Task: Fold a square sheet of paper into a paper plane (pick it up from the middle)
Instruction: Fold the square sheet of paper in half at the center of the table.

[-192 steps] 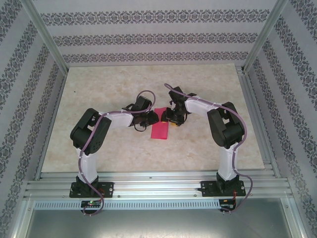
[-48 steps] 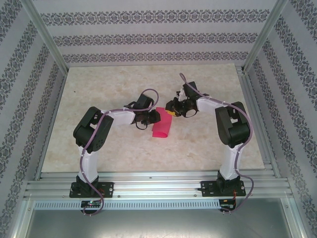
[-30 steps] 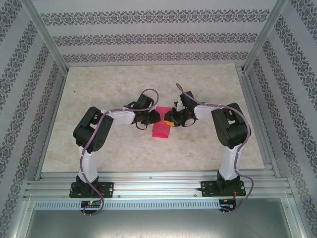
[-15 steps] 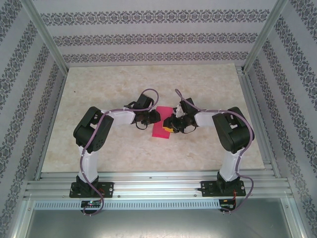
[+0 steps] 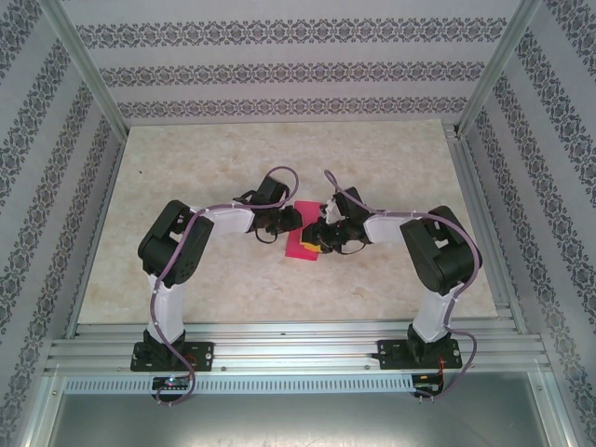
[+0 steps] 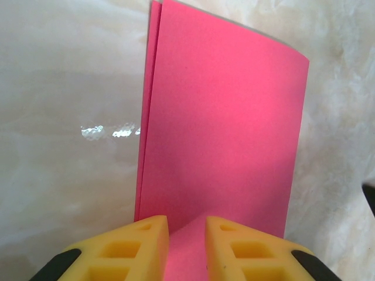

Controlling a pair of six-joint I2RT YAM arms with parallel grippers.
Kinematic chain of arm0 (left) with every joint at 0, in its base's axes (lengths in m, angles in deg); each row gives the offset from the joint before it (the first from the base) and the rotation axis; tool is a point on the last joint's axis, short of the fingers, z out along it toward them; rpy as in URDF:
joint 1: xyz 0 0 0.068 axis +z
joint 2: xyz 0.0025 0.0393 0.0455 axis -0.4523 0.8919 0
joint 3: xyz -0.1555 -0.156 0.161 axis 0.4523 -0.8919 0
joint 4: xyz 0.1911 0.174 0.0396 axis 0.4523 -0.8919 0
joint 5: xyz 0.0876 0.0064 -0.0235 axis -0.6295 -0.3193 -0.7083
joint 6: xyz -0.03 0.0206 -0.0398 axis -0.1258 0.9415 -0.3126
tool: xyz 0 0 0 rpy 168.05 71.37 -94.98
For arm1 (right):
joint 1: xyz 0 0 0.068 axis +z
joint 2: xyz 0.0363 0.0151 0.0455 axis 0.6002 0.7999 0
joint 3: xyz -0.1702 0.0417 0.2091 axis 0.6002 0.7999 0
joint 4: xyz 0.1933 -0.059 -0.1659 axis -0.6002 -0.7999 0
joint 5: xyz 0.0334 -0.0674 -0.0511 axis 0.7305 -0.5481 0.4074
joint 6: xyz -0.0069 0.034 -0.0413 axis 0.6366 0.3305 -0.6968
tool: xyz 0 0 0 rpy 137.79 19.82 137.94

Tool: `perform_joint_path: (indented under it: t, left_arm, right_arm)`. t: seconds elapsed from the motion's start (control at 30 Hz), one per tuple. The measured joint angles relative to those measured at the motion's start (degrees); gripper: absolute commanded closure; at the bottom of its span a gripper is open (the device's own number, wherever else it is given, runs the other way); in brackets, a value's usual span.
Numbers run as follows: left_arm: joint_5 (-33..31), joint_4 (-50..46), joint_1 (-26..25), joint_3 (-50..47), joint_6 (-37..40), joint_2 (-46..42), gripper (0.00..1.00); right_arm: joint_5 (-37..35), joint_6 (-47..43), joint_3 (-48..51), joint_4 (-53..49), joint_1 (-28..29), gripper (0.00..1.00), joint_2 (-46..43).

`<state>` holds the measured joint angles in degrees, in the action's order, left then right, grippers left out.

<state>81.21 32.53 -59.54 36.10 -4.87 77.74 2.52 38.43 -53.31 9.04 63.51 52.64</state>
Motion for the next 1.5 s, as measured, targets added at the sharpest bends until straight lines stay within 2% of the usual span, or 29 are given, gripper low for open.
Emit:
perform_joint_path:
  t: [0.57,0.83,1.33,1.5]
  left_arm:
    - [0.0,0.0,0.0,0.0,0.0,0.0,0.73]
    - [0.0,0.0,0.0,0.0,0.2,0.0,0.74]
    - [0.1,-0.2,0.0,0.1,0.2,0.0,0.73]
    - [0.0,-0.5,0.0,0.4,0.2,0.0,0.73]
  right_arm:
    - [1.5,3.4,6.4,9.2,-0.1,0.71,-0.2]
    - [0.3,3.1,6.9,5.0,-0.1,0.7,-5.1]
    - [0.2,-0.2,8.4,2.6,-0.5,0.71,-3.6]
    - [-2.1,-1.0,8.1,-2.1,-0.5,0.73,-6.1]
